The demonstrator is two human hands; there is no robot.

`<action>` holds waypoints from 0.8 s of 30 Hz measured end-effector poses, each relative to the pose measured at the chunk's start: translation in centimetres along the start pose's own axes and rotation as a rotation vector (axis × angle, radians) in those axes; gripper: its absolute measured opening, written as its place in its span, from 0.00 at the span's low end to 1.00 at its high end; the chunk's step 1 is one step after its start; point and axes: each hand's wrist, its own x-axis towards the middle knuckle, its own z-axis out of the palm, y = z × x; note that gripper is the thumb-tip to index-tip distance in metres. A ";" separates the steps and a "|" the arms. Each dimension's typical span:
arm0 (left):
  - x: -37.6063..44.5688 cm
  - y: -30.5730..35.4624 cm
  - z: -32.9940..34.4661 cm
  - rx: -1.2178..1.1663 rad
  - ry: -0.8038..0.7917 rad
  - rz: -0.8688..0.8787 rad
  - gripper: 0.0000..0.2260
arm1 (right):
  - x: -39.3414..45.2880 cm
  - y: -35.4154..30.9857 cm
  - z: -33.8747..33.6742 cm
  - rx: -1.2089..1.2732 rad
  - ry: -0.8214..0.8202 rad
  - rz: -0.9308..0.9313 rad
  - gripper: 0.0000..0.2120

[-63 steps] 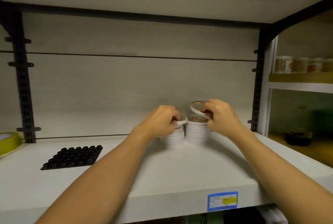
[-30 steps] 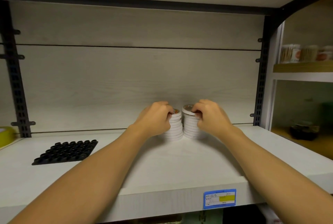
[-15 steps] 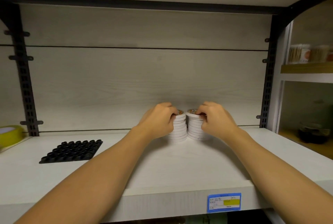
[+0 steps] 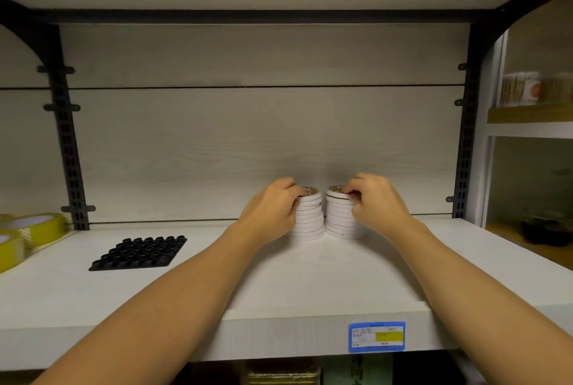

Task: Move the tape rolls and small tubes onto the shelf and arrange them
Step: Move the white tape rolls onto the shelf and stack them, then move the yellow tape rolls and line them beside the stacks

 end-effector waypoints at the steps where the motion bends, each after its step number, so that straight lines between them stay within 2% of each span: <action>1: -0.1 0.1 -0.2 0.018 -0.006 -0.009 0.12 | -0.1 -0.1 -0.1 0.000 -0.008 0.003 0.12; 4: -0.3 0.6 -1.7 0.097 -0.041 -0.075 0.11 | -0.4 -0.6 -0.7 -0.008 -0.044 0.000 0.14; 6: -0.9 0.9 -3.2 0.109 -0.058 -0.145 0.15 | -0.7 -1.3 -1.5 -0.006 -0.041 -0.008 0.14; 8: -2.2 1.3 -4.8 0.122 -0.061 -0.191 0.18 | -1.1 -2.1 -2.7 0.000 0.024 -0.039 0.12; 11: -5.6 1.6 -7.4 0.189 -0.070 -0.224 0.16 | -1.8 -4.2 -4.6 0.076 0.144 -0.126 0.13; 13: -8.1 1.3 -9.4 0.223 -0.050 -0.242 0.15 | -2.7 -6.4 -5.3 0.122 0.153 -0.167 0.14; 20: -16.1 -0.4 -16.9 0.338 -0.002 -0.358 0.14 | -5.4 -14.6 -4.8 0.130 -0.100 -0.279 0.18; 24: -20.5 -1.4 -21.1 0.380 0.018 -0.428 0.13 | -5.4 -19.5 -4.5 0.128 -0.150 -0.328 0.19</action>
